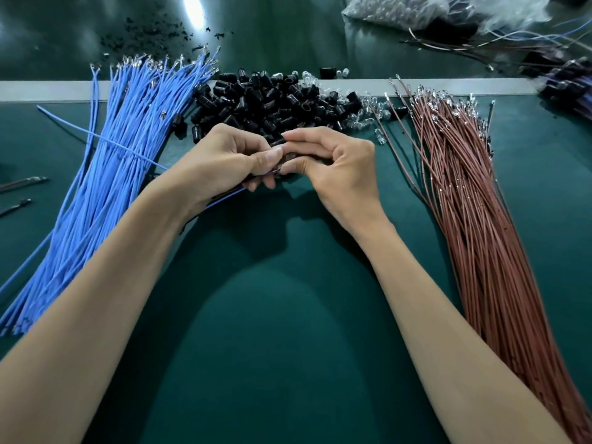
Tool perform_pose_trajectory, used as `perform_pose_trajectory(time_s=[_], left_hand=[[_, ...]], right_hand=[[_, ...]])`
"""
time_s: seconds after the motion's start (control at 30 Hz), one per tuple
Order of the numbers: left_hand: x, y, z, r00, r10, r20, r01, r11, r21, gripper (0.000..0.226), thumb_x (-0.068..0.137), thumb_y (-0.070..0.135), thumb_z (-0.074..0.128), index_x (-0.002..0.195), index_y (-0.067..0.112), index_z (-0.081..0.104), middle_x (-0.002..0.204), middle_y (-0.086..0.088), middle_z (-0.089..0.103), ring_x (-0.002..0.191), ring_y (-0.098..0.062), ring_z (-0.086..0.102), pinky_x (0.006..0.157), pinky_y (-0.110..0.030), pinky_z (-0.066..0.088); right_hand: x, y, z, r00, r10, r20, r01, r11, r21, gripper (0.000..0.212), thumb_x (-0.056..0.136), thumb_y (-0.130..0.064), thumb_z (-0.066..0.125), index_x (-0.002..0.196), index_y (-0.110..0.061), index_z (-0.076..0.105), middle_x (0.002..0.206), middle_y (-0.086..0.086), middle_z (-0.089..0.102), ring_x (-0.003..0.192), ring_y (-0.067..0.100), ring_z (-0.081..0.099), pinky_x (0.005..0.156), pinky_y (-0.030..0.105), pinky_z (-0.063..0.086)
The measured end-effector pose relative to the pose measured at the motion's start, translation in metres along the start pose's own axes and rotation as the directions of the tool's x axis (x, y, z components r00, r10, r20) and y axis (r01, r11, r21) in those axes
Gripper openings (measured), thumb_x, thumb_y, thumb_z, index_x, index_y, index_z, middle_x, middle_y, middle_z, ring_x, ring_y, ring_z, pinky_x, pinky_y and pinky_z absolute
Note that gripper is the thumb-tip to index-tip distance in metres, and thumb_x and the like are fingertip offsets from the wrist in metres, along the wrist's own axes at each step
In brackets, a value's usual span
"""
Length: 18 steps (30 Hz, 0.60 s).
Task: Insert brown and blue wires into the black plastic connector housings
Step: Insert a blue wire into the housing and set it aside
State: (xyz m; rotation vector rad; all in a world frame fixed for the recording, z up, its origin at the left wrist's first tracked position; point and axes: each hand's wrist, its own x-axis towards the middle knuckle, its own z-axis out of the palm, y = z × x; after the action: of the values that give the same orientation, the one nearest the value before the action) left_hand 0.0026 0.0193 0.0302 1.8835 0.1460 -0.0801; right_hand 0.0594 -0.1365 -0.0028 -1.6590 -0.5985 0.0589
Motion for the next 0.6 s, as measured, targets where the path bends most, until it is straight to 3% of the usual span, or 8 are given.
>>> perform_pose_trajectory(time_s=[0.1, 0.3, 0.5, 0.6], left_hand=[[0.001, 0.003, 0.002, 1.0, -0.026, -0.007, 0.026, 0.999, -0.02, 0.029, 0.094, 0.019, 0.057, 0.067, 0.01, 0.064, 0.057, 0.005, 0.063, 0.049, -0.002, 0.049, 0.052, -0.01, 0.042], [0.003, 0.008, 0.014, 0.976, 0.025, -0.215, -0.056, 0.988, -0.142, 0.019, 0.086, 0.018, 0.068, 0.086, -0.001, 0.069, 0.071, -0.005, 0.068, 0.062, -0.005, 0.064, 0.066, -0.015, 0.054], [0.0, 0.01, 0.014, 0.974, 0.05, -0.223, -0.069, 0.994, -0.081, 0.011, 0.088, 0.019, 0.067, 0.085, 0.009, 0.07, 0.077, -0.006, 0.07, 0.065, -0.005, 0.064, 0.07, -0.02, 0.055], [0.0, 0.011, 0.014, 0.973, 0.059, -0.222, -0.074, 0.995, -0.061, 0.008, 0.089, 0.015, 0.065, 0.083, 0.013, 0.07, 0.074, -0.002, 0.07, 0.063, -0.005, 0.064, 0.07, -0.021, 0.055]], right_hand=[[0.001, -0.001, -0.001, 0.999, 0.003, -0.042, -0.003, 1.0, 0.001, 0.035, 0.072, 0.009, 0.07, 0.089, -0.023, 0.067, 0.073, -0.019, 0.071, 0.074, 0.006, 0.072, 0.076, 0.02, 0.055], [0.003, -0.002, 0.0, 0.99, -0.021, -0.142, 0.017, 1.0, -0.025, 0.032, 0.075, 0.006, 0.072, 0.102, -0.011, 0.068, 0.08, -0.021, 0.069, 0.076, -0.005, 0.068, 0.085, 0.014, 0.049], [0.003, -0.004, 0.0, 0.988, -0.023, -0.15, 0.022, 1.0, -0.006, 0.03, 0.078, 0.004, 0.069, 0.098, -0.017, 0.067, 0.084, -0.012, 0.072, 0.078, 0.005, 0.072, 0.09, 0.038, 0.054], [0.003, -0.003, -0.001, 0.987, -0.021, -0.159, 0.023, 1.0, 0.008, 0.03, 0.077, 0.006, 0.069, 0.097, -0.017, 0.067, 0.084, -0.012, 0.072, 0.078, 0.005, 0.072, 0.087, 0.031, 0.056]])
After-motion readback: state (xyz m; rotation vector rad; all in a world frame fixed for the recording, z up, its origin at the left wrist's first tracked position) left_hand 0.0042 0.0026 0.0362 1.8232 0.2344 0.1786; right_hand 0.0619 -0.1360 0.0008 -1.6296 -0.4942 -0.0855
